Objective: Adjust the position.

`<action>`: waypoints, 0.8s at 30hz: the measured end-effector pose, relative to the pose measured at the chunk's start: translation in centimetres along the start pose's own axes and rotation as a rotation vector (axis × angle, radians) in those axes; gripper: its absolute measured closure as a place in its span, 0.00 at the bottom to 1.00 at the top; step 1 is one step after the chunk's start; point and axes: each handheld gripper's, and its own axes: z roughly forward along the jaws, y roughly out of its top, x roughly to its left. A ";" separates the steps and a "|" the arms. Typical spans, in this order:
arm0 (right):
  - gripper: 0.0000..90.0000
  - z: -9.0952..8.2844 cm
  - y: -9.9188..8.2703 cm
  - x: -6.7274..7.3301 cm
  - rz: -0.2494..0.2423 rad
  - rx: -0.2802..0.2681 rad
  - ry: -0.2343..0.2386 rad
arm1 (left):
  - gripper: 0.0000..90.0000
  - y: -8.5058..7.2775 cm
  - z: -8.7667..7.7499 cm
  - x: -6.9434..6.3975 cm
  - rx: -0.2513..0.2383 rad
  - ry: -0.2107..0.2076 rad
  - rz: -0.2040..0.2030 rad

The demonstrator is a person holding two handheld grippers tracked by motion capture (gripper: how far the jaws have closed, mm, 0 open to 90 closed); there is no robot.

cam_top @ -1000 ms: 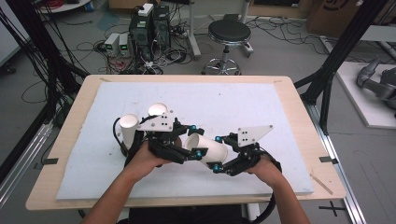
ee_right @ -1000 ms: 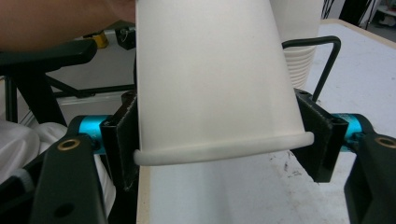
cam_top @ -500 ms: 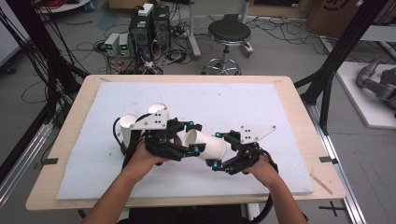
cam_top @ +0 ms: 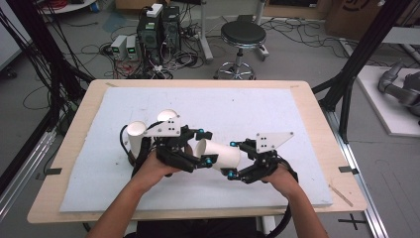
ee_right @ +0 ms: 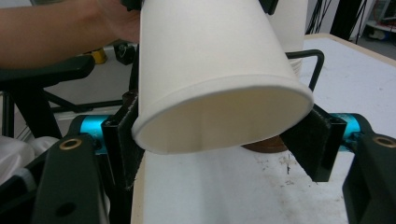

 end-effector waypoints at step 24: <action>0.30 0.1 -0.2 -0.4 0.060 -0.087 0.055 | 0.40 0.0 -0.4 0.4 -0.075 -0.043 -0.018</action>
